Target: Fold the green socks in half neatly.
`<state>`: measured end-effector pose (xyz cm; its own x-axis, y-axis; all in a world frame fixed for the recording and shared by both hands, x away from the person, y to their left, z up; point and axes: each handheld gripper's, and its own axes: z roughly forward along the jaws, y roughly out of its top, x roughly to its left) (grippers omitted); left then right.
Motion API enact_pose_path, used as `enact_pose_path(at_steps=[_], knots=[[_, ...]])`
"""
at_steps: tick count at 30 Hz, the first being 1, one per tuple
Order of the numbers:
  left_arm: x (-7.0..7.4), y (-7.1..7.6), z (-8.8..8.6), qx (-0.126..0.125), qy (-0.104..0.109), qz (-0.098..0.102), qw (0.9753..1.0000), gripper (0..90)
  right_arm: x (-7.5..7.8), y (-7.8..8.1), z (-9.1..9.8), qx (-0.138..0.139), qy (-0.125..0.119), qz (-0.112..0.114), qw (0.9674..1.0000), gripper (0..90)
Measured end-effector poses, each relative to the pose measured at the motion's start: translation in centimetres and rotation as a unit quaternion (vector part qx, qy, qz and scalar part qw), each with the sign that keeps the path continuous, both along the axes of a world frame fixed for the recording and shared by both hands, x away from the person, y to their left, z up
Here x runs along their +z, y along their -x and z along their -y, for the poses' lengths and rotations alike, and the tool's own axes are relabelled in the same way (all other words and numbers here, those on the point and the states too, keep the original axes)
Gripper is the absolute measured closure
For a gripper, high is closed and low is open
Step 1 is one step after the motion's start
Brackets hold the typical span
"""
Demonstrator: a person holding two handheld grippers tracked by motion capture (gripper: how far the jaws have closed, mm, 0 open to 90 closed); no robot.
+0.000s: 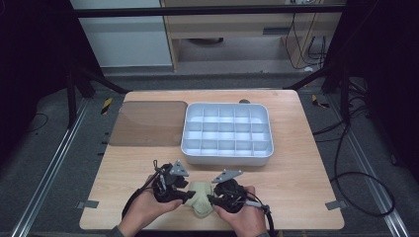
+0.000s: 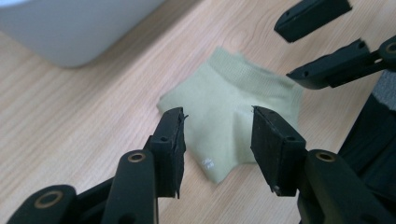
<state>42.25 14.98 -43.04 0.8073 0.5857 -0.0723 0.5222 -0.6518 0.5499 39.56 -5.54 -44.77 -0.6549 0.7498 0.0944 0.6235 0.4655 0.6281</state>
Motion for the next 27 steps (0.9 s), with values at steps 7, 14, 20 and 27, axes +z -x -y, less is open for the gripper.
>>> enact_pose_path(at_steps=[7, 14, 20, 27], knots=[[-1.6, 0.3, -0.4, 0.004, -0.008, -0.007, 0.9999, 54.0, -0.9, -0.1, -0.6, -0.004, 0.007, -0.007, 0.9999, 56.3], [-3.0, 0.6, -0.1, 0.000, -0.020, -0.018, 0.9996, 57.3, -2.1, -0.4, -0.9, -0.011, 0.012, -0.020, 0.9997, 56.2], [-3.8, 0.3, 0.1, -0.001, -0.030, -0.025, 0.9993, 67.1, -2.8, -0.5, -1.2, -0.004, 0.023, -0.028, 0.9993, 63.0], [-4.1, -0.2, 0.1, -0.006, -0.031, -0.036, 0.9988, 76.0, -3.1, -0.8, -1.3, 0.008, 0.033, -0.028, 0.9990, 72.1]])
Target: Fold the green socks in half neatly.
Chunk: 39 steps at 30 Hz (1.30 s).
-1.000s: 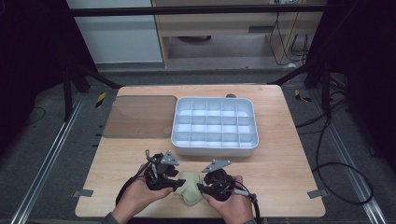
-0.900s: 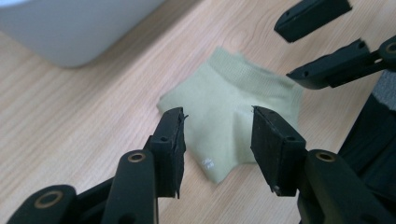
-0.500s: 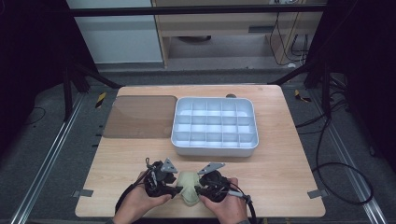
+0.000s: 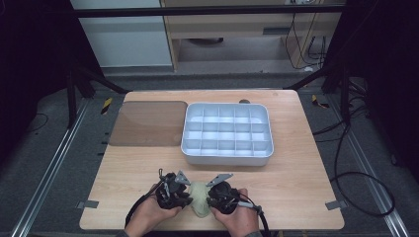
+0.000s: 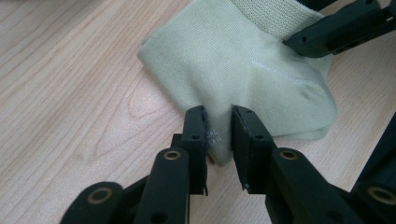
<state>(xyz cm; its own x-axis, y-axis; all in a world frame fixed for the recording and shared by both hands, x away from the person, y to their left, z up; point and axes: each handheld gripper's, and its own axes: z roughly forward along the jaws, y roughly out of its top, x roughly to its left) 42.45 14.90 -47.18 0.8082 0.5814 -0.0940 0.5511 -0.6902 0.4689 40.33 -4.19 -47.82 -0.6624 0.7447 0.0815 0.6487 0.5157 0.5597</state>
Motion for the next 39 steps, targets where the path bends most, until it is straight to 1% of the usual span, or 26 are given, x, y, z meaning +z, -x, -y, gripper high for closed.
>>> enact_pose_path(at_steps=[1, 3, 4, 6, 8, 11, 15, 20, 25, 30, 32, 33, 34, 35, 37, 38, 39], knots=[[0.0, 0.0, 0.0, 0.000, 0.000, 0.000, 1.0000, 77.4, 0.0, 0.0, 0.0, 0.000, 0.000, 0.000, 1.0000, 72.1], [0.0, 0.0, 0.0, -0.003, 0.001, -0.001, 1.0000, 80.7, 0.0, -0.1, 0.1, 0.000, -0.003, -0.004, 1.0000, 77.4], [0.0, 0.0, 0.0, -0.003, 0.000, -0.001, 1.0000, 81.9, 0.0, -0.1, 0.1, 0.002, -0.004, -0.005, 1.0000, 78.7], [0.0, 0.0, 0.0, -0.004, 0.000, -0.001, 1.0000, 82.7, 0.0, -0.2, 0.2, 0.005, -0.003, -0.005, 1.0000, 79.2], [0.0, 0.1, 0.0, -0.007, -0.001, -0.005, 1.0000, 84.0, 0.0, -0.4, 0.3, 0.002, -0.003, -0.006, 1.0000, 81.0], [0.1, 0.3, 0.0, -0.012, -0.002, -0.010, 0.9999, 84.5, 0.1, -0.5, 0.3, 0.003, 0.000, -0.004, 1.0000, 81.5], [0.1, 0.6, 0.0, -0.015, -0.003, -0.011, 0.9998, 84.6, 0.1, -0.6, 0.2, 0.003, 0.001, -0.004, 1.0000, 81.4], [0.1, 1.0, 0.1, -0.015, -0.002, -0.009, 0.9999, 84.6, 0.1, -0.6, 0.2, 0.007, 0.002, -0.001, 1.0000, 81.0], [0.0, 1.3, -0.2, -0.016, 0.002, -0.012, 0.9998, 84.6, 0.1, -0.6, 0.1, 0.008, 0.001, -0.002, 1.0000, 81.0], [0.1, 1.7, -0.1, -0.016, 0.000, -0.010, 0.9998, 84.5, 0.0, -0.7, 0.1, 0.012, 0.000, -0.003, 0.9999, 81.0], [0.1, 1.7, -0.2, -0.015, 0.002, -0.008, 0.9999, 83.4, 0.0, -0.6, 0.0, 0.017, 0.002, -0.002, 0.9999, 80.9], [0.2, 1.7, -0.2, -0.013, 0.005, -0.007, 0.9999, 79.8, 0.0, -0.6, 0.0, 0.019, 0.002, -0.003, 0.9998, 80.8], [0.3, 1.7, -0.3, -0.010, 0.008, -0.006, 0.9999, 79.8, 0.0, -0.6, 0.0, 0.019, 0.002, -0.003, 0.9998, 80.8], [0.4, 1.6, -0.4, -0.007, 0.010, -0.004, 0.9999, 75.2, 0.0, -0.6, 0.0, 0.022, 0.003, -0.002, 0.9998, 80.7], [1.1, 1.5, -0.7, 0.007, 0.021, 0.010, 0.9997, 69.6, 0.0, -0.6, 0.1, 0.024, 0.004, -0.001, 0.9997, 80.6], [1.1, 1.5, -0.7, 0.007, 0.021, 0.010, 0.9997, 68.0, 0.0, -0.6, 0.1, 0.024, 0.003, -0.002, 0.9997, 80.5], [1.7, 1.2, -0.9, 0.015, 0.033, 0.024, 0.9990, 65.3, 0.0, -0.6, 0.1, 0.026, 0.003, -0.002, 0.9997, 80.4]])
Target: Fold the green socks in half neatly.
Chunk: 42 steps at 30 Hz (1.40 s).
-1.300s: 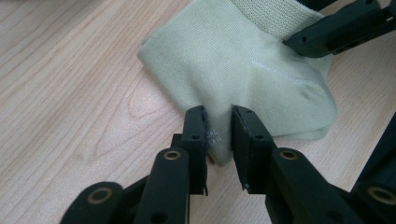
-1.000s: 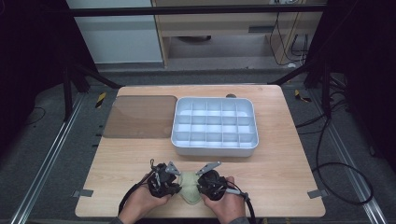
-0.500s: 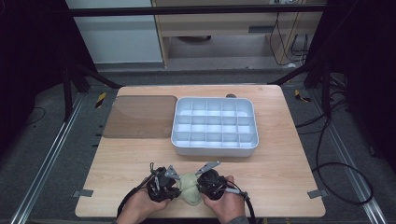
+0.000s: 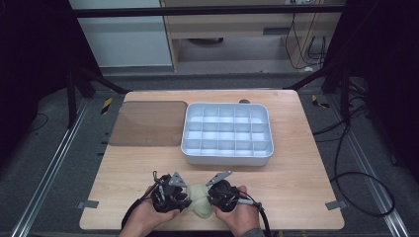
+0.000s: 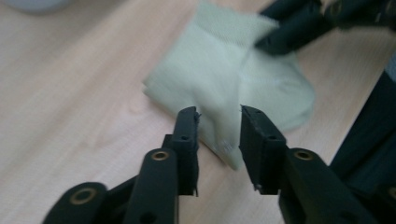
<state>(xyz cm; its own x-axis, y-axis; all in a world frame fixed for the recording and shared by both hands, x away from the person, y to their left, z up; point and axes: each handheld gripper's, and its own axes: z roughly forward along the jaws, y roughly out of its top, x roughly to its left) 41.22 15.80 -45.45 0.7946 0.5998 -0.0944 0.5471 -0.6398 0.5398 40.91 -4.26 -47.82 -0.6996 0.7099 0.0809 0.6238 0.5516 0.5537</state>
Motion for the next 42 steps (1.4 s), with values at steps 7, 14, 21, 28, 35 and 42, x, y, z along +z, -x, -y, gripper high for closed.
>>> enact_pose_path(at_steps=[7, 14, 21, 28, 35, 42], knots=[[0.1, -2.1, 0.0, 0.022, -0.008, 0.020, 0.9995, 55.4, 0.0, -0.1, 0.1, 0.004, -0.002, -0.004, 1.0000, 80.2], [-1.1, -3.2, 0.4, 0.013, -0.023, 0.004, 0.9997, 51.0, 0.0, -0.3, 0.1, 0.006, -0.001, -0.007, 1.0000, 79.8], [-1.9, -3.8, 0.6, 0.001, -0.027, -0.014, 0.9995, 55.2, 0.1, -0.6, 0.1, 0.005, 0.003, -0.008, 1.0000, 79.2], [-2.1, -3.7, 0.7, -0.008, -0.022, -0.029, 0.9993, 62.8, 0.1, -0.7, 0.1, 0.003, 0.004, -0.007, 1.0000, 78.9], [-2.0, -3.6, 0.9, -0.007, -0.021, -0.042, 0.9989, 72.3, 0.2, -0.6, 0.1, -0.001, 0.006, -0.002, 1.0000, 73.4], [-2.0, -3.4, 1.1, -0.005, -0.023, -0.043, 0.9988, 78.2, 1.2, 0.6, 0.6, -0.009, -0.004, 0.022, 0.9997, 60.8]])
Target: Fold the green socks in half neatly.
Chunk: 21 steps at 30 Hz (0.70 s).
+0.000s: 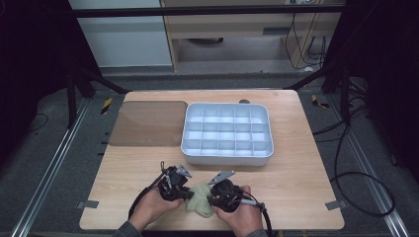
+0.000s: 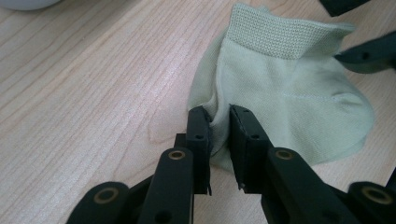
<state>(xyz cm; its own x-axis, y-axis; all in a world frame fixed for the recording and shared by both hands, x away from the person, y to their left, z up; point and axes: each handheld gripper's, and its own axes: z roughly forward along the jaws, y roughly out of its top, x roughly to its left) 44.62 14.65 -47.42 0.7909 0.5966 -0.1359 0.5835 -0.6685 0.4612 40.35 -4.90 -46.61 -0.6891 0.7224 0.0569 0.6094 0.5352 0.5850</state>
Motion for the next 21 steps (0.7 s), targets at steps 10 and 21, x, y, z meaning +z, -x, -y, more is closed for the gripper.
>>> enact_pose_path(at_steps=[10, 21], knots=[[0.0, 0.0, 0.1, 0.002, -0.001, 0.001, 1.0000, 80.3, 0.4, 1.2, 0.3, 0.013, -0.013, 0.008, 0.9998, 73.7], [0.0, 0.0, 0.1, 0.002, 0.000, 0.001, 1.0000, 80.4, 0.7, 1.6, -0.3, 0.019, -0.019, 0.013, 0.9995, 77.9]])
